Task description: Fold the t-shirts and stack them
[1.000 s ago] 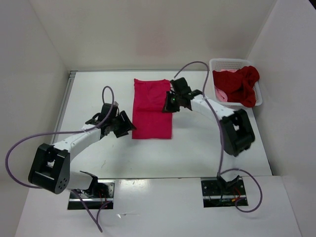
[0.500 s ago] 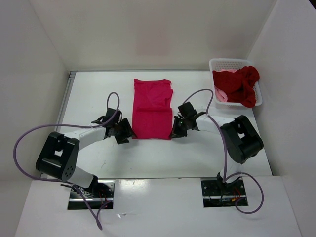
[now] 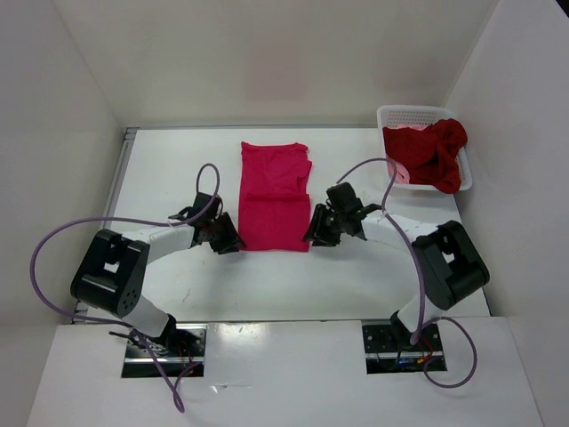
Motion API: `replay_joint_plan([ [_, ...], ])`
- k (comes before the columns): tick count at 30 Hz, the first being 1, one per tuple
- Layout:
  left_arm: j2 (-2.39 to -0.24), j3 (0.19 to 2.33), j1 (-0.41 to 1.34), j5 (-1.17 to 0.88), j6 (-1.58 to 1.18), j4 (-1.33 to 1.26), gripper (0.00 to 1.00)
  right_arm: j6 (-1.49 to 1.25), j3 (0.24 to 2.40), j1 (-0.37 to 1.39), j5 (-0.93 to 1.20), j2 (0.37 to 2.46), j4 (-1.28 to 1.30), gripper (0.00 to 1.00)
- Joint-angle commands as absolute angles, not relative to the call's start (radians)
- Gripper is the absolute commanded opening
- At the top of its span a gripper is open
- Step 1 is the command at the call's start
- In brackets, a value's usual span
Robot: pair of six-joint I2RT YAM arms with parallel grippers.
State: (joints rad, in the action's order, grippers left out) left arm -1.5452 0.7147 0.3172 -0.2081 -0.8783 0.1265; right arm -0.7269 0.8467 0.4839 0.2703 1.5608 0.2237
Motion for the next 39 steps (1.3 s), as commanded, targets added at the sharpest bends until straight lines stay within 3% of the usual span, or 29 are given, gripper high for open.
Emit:
replay_joint_plan([
  [1,-1.572,0.726,0.318,-0.158,-0.834,0.146,0.38,-0.75,0.802,0.479,0.267,1.603,0.19,0.45],
  [6,-1.582,0.736,0.318,-0.158,-0.834,0.146,0.32,-0.741,0.813,0.479,0.316,1.686,0.16,0.45],
  [9,-1.582,0.736,0.318,-0.158,-0.834,0.146,0.24,-0.753,0.813,0.479,0.316,1.707,0.13,0.34],
  [13,-1.563,0.727,0.318,-0.149,-0.834,0.146,0.1,-0.762,0.824,0.479,0.316,1.72,0.116,0.09],
  [17,-1.491,0.727,0.318,-0.149,-0.834,0.193,0.01,-0.762,0.799,0.479,0.305,1.646,0.15,0.0],
  [21,-1.349,0.692,0.318,-0.163,-0.834,0.338,0.0,-0.831,0.718,0.554,0.305,1.505,0.207,0.0],
  [25,-1.14,0.617,0.347,-0.216,-0.899,0.472,0.0,-0.983,0.583,0.737,0.314,1.333,0.241,0.0],
  [30,-0.884,0.645,0.396,-0.236,-0.996,0.675,0.0,-1.046,0.638,0.749,0.292,1.045,0.461,0.0],
  [32,-0.908,0.779,0.396,-0.18,-0.965,0.712,0.0,-0.959,0.724,0.628,0.313,1.035,0.517,0.0],
  [34,-1.041,0.907,0.387,-0.179,-0.899,0.701,0.0,-0.828,0.822,0.492,0.391,1.127,0.517,0.0],
  [39,-1.313,1.115,0.339,-0.124,-0.802,0.539,0.0,-0.671,1.087,0.342,0.362,1.409,0.451,0.0],
])
